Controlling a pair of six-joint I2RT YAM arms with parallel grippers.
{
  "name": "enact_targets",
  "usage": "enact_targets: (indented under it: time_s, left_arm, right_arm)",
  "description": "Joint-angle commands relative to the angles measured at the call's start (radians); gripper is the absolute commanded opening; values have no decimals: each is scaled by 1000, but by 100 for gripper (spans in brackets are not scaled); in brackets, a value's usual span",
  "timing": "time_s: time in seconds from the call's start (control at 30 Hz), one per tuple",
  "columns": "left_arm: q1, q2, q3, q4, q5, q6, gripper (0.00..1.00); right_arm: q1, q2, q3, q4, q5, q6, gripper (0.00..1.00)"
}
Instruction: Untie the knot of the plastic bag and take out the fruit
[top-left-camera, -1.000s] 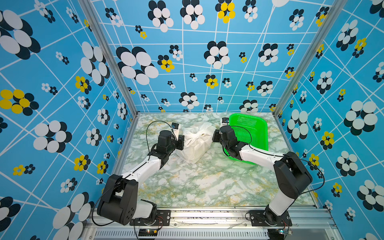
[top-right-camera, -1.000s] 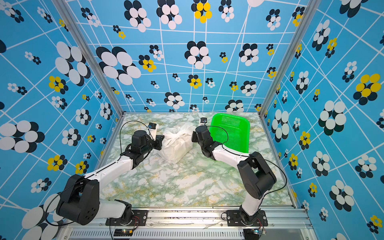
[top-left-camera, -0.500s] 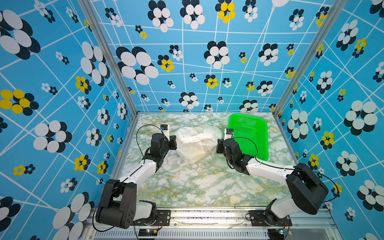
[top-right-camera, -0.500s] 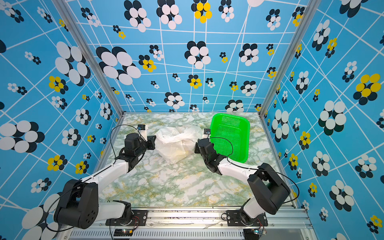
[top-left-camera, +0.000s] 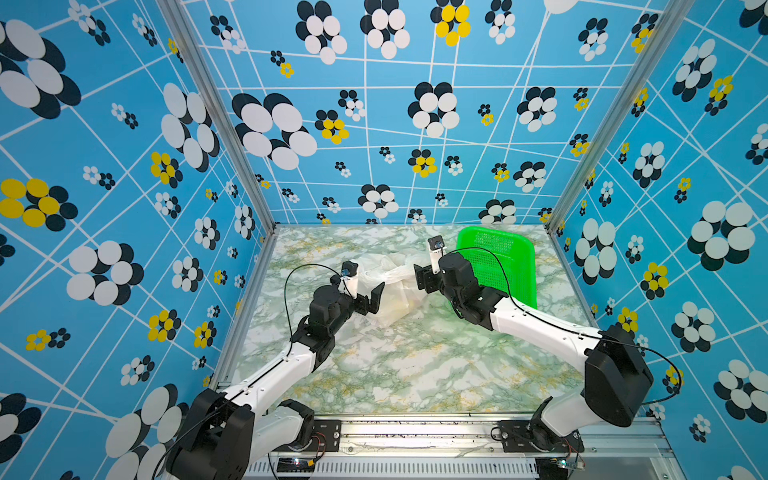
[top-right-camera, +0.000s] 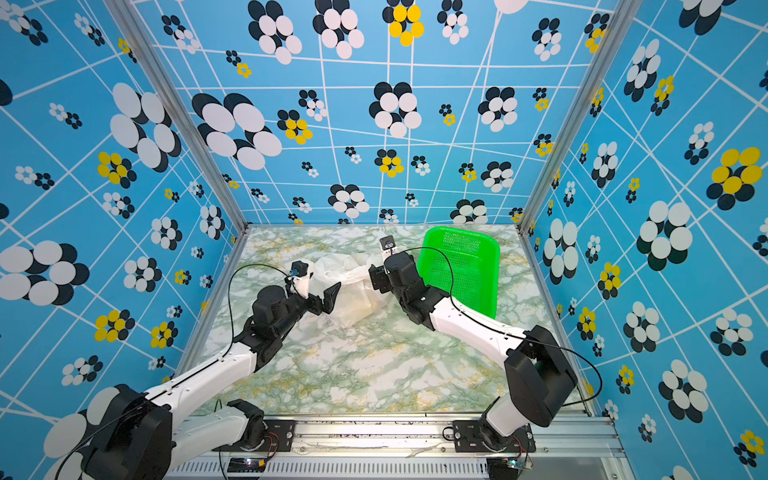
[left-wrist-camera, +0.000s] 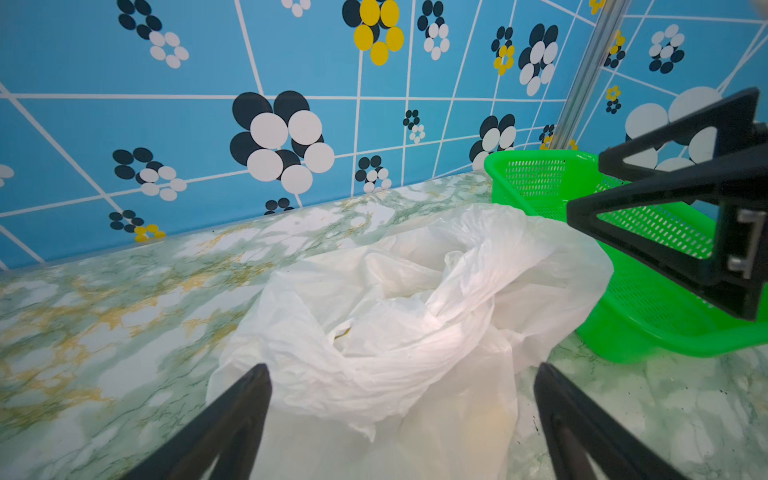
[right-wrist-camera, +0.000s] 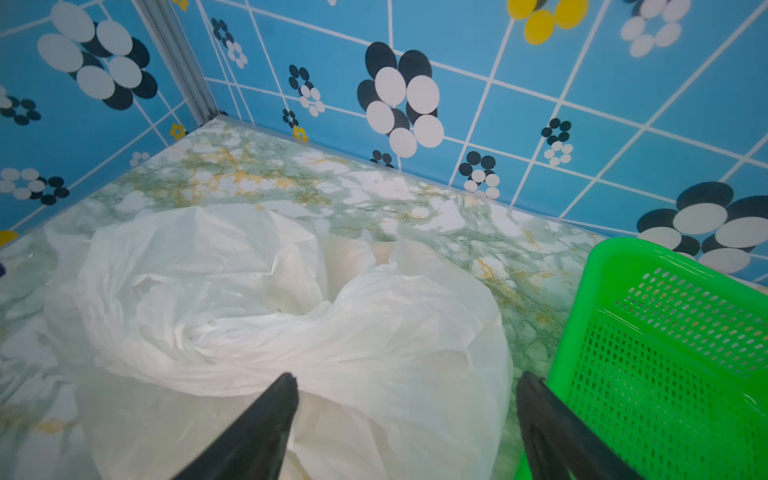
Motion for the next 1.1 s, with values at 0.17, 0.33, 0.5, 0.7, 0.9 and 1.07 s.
enact_targets:
  time_s: [0.17, 0.33, 0.5, 0.7, 0.9, 1.07]
  left_arm:
    - [-10, 13, 19, -2, -116, 45, 100]
    - [-10, 13, 26, -15, -125, 47, 99]
    - [-10, 36, 39, -30, -119, 56, 99]
    - [-5, 106, 117, -120, -142, 37, 99]
    - [5, 207, 178, -167, -134, 24, 99]
    - [20, 275, 240, -218, -164, -2, 99]
  right_arm:
    - [4, 201, 190, -187, 58, -164, 85]
    - [3, 315, 313, -222, 76, -214, 81]
    - [3, 303, 335, -231, 26, -225, 78]
    - [3, 160, 158, -109, -128, -221, 92]
    - [1, 257, 224, -152, -51, -252, 91]
    - [-7, 352, 311, -186, -18, -267, 91]
